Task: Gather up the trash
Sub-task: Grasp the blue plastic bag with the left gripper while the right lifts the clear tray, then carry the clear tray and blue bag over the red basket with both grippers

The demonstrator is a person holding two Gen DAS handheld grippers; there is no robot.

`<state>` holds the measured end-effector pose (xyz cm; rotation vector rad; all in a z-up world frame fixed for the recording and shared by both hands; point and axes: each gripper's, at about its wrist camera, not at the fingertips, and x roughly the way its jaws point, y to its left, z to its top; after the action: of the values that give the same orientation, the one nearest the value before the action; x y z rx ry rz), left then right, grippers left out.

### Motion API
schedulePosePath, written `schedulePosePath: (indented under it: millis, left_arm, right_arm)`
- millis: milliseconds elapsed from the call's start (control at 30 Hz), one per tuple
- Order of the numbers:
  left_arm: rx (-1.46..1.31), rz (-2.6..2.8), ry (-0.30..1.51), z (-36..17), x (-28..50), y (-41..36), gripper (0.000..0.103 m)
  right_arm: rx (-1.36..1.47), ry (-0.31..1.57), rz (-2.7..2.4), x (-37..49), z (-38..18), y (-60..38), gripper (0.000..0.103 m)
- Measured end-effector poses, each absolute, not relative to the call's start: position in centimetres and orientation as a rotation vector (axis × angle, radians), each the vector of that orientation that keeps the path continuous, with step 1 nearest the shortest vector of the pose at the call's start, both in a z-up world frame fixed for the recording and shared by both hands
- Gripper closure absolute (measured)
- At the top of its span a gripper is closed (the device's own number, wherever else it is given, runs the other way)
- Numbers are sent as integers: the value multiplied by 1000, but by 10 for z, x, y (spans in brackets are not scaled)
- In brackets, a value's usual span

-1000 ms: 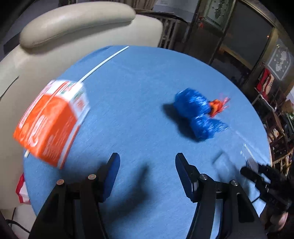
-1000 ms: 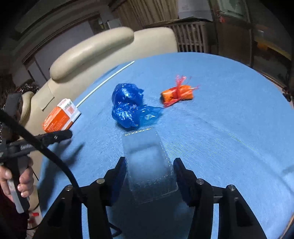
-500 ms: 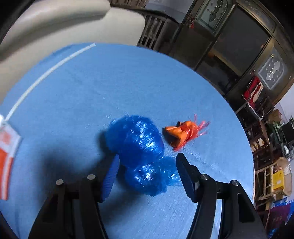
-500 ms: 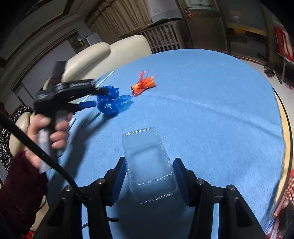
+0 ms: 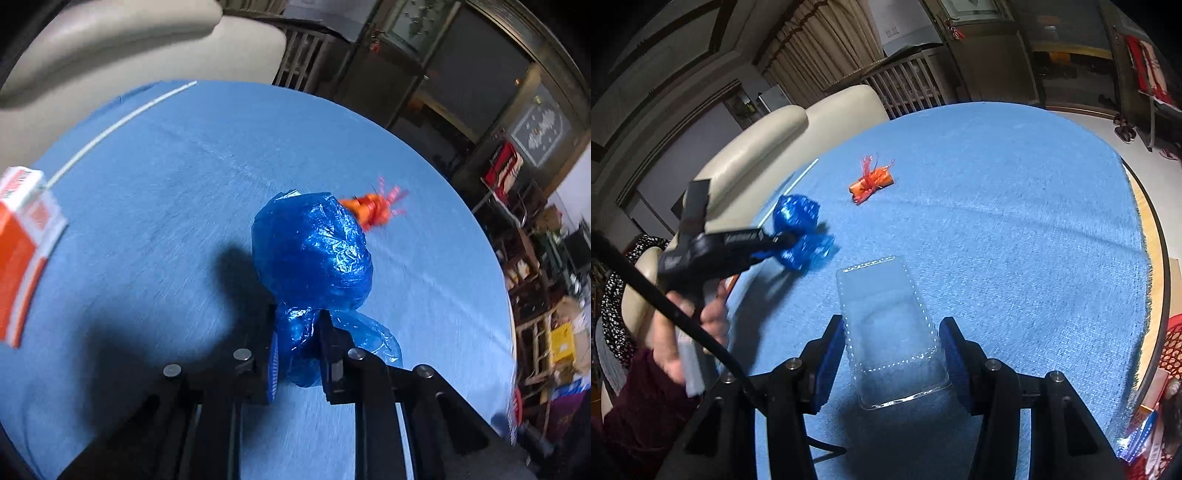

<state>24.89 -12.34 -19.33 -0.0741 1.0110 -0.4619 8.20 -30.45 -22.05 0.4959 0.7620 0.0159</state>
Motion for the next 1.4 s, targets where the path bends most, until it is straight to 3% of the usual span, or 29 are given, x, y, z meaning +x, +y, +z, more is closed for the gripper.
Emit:
schedulePosePath:
  millis: [600,867,1100,1400]
  left_arm:
    - [83,-452,875,-154,134,-64,84]
    - [154,-545,750,-109,92,-94,84]
    - [186,-655,709,-88,67,-138,84]
    - [254,-750,708,-84,40,-186,84]
  right_arm:
    - [529,592,-88,-1,-181,-332,48]
    - [517,383,-347,-140,-123,-402,48]
    - [589,295,-523,-241,-117,-443,48]
    - [671,266,-514,-268,-131,-459,48]
